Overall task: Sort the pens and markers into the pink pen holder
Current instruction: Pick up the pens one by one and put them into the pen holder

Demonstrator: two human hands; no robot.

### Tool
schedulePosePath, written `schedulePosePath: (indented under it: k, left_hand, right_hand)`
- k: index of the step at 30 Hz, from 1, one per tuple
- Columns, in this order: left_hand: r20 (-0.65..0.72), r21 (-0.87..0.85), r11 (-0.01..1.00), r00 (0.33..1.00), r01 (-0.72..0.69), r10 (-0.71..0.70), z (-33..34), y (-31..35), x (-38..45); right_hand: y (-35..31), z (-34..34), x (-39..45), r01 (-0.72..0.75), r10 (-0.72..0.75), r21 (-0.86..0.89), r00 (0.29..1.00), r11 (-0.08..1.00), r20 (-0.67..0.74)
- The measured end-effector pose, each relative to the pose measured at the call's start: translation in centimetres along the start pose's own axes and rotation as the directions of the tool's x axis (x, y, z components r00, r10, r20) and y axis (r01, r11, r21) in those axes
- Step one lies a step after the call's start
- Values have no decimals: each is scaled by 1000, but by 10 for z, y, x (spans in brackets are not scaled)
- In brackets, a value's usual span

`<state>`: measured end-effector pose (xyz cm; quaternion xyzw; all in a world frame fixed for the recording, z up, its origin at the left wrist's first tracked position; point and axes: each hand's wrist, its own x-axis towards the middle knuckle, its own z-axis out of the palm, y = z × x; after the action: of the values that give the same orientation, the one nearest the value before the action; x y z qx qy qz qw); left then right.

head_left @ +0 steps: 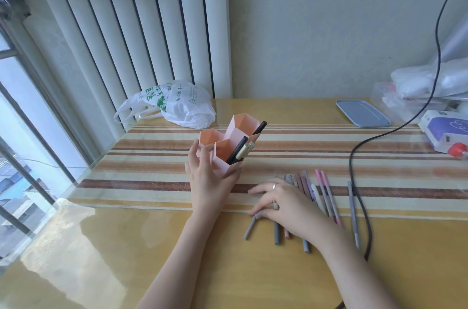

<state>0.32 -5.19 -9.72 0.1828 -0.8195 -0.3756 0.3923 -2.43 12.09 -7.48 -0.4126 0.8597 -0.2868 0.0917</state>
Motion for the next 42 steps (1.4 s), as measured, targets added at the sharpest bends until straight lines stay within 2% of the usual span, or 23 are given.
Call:
schedulePosePath:
  k: [3,5,7,8,9,11,13,16,18,25,28,30,33,36,38,40,42]
  left_hand:
    - [21,10,1000,1000,-20,20,0,1,-1]
    - [31,17,1000,999,-17,16,0,1,-1]
    - [30,17,1000,999,-11,11,0,1,-1]
    - [29,11,1000,1000,-8,8,0,1,-1]
    - [27,2,1000,1000,-7,6,0,1,-1]
    - [18,-1,1000,1000,-17,17,0,1,-1]
    - [23,8,1000,999,-24,24,0,0,0]
    - [32,31,999,999,-29,28,1,-1,0]
    - [43,55,997,998,-51,49,1,-2,-1]
    - [128,138,973,977,-186,169,1,-1,-2]
    - [126,143,973,978,-184,166,1,0,-3]
    - [129,149,971,978,-185,166,0,1,-3]
    - [136,150,970,975,-193,173,0,1,-3]
    - [145,140,968,971,-211,190,1,2,-4]
    - [149,126,968,969,-218,199,2,1,-4]
    - [147,114,971,970,-211,193,2,1,-3]
    - [142,113,972,972,-204,188,2,1,-3]
  right_hand:
    - [2,3,1,40,-41,-71,999,997,-22]
    - [3,5,2,56,-58,-48,997,997,-55]
    - [0,4,1,79,-74,25,983,997,-169]
    - [-1,3,1,105,-87,55,959,993,-269]
    - [-3,1,1,137,-92,89,916,986,-389]
    - [-6,-4,0,227,-38,231,787,946,-616]
    - [-9,-10,-3,336,78,406,681,850,-728]
    - [-12,-17,-6,436,249,602,632,669,-734]
    - [-14,-19,-7,492,312,634,585,597,-749]
    - [-24,-30,-15,610,419,511,302,605,-857]
    - [-25,-32,-14,612,445,483,228,626,-866]
    - [-23,-30,-12,597,436,481,232,642,-870]
    - [-19,-22,-7,546,417,514,302,661,-857]
    - [-11,-13,-2,441,393,529,366,725,-844]
    - [-5,-7,2,346,317,467,410,813,-855]
    - [0,-2,5,219,201,334,468,917,-860]
    - [6,1,9,128,128,218,494,968,-860]
